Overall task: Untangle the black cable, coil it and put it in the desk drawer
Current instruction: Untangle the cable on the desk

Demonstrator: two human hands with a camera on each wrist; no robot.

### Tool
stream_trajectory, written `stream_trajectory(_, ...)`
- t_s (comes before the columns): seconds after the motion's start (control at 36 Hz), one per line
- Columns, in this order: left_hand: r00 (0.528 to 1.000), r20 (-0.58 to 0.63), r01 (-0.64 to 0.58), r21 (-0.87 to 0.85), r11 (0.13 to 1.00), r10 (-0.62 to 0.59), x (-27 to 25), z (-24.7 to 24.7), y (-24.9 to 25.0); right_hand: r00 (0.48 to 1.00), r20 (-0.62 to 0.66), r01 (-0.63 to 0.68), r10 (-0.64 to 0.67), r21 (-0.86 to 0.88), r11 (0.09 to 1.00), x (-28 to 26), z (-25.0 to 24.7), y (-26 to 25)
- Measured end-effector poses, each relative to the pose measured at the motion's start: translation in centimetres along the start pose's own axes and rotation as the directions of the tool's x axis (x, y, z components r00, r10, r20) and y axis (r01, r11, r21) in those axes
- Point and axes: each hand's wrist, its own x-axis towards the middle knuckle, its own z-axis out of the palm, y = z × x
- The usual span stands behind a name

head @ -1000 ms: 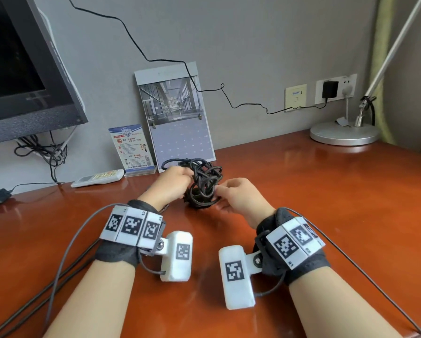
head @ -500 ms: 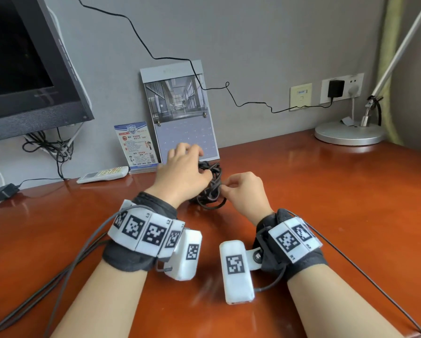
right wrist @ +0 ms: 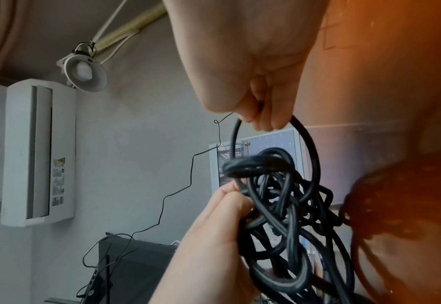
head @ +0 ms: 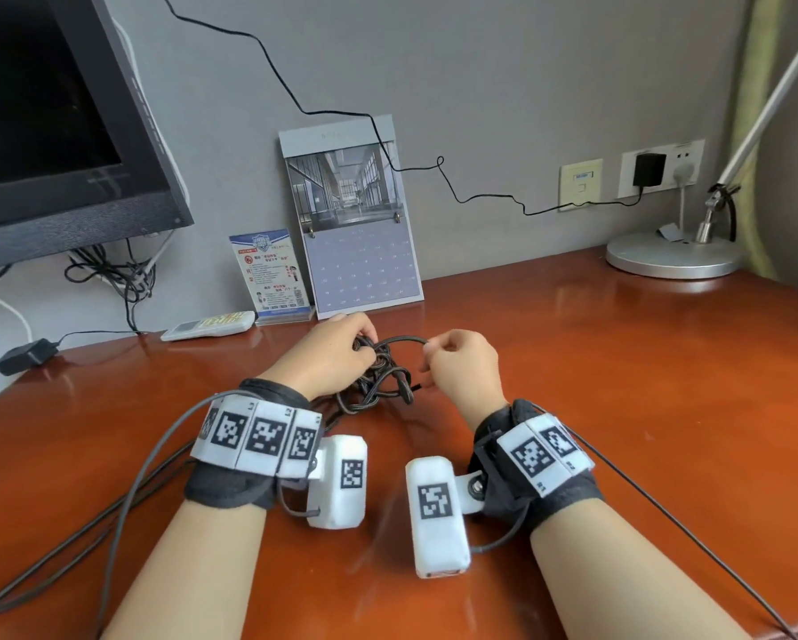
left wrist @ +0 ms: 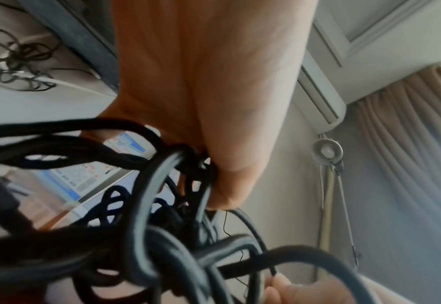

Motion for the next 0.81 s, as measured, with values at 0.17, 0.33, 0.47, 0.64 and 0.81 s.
stream_trajectory(0.17,0.998,-0.057,-0.013,-0.085,0.996,0.008,-0.7,0.6,-0.2,0.983,-0.075,-0.146,0.170,0.253,0.957,-0.1,-0.5,-0.1)
stream_trajectory(0.33,0.998,-0.059,-0.022,-0.060,0.998,0.019,-0.7,1.4,-0.2,0.979,-0.045,0.203,-0.200,0.088,0.975,-0.4,-0.9,-0.3)
stream_trajectory(0.47,0.997,-0.073,0.028,0.009,1.000,-0.028,-0.8,2.0,-0.3,0.915,0.226,0.350,-0.336,-0.024,0.937,-1.0,0.0,-0.8)
stream_trajectory(0.64,0.991,-0.132,0.035,-0.018,0.999,-0.037,-0.9,2.1,-0.6,0.947,0.154,0.303,-0.282,-0.135,0.943,-0.6,0.3,-0.4)
stream_trajectory(0.81,0.972,-0.232,0.004,-0.177,0.984,-0.045,-0.7,2.5,-0.6,0.995,-0.017,0.096,-0.095,0.042,0.995,-0.4,0.7,-0.1)
